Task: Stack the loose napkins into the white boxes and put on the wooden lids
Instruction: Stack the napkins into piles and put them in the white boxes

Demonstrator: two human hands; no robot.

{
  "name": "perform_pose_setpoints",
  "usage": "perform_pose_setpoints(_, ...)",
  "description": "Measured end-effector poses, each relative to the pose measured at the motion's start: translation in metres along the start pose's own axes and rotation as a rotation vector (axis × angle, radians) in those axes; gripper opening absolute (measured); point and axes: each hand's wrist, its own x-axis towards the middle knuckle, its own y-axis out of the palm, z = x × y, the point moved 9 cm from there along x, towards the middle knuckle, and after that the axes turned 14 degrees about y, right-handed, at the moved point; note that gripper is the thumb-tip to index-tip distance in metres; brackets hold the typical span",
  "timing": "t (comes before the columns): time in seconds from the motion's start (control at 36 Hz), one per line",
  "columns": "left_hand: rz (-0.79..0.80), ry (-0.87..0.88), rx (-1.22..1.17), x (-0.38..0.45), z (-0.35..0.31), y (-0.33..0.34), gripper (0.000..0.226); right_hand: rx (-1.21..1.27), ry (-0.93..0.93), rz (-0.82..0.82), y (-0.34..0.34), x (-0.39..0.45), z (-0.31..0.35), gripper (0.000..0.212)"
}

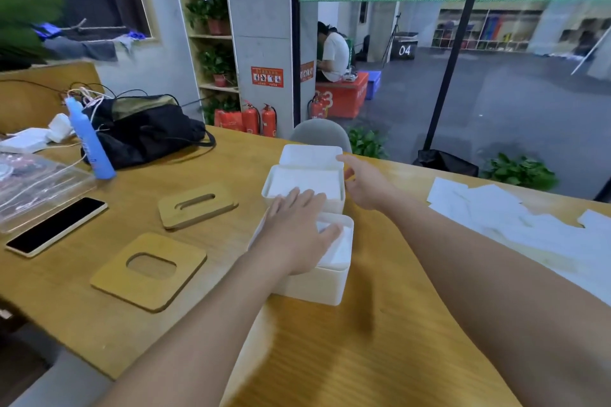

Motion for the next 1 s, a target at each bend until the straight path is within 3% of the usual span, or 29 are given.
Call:
perform_pose_setpoints(0.14, -0.006, -0.011, -0.012, 0.000, 0.001, 0.000, 0.076, 0.022, 0.011, -0.019, 0.005, 0.011, -0.004, 0.039)
perform_pose_setpoints(0.25, -0.023, -0.012, -0.004, -0.001, 0.003, -0.001, 0.076, 0.042, 0.017, -0.145, -0.004, 0.011, -0.011, 0.016)
perform_pose_setpoints(0.64, -0.009, -0.041, -0.025, -0.011, 0.000, -0.006, 0.071, 0.111, 0.068, -0.334, -0.052, -0.034, -0.050, 0.019)
perform_pose_setpoints(1.0, 0.003, -0.089, 0.030, 0.012, -0.002, -0.005, 0.066, 0.120, 0.066, -0.467, -0.129, -0.162, -0.096, 0.021)
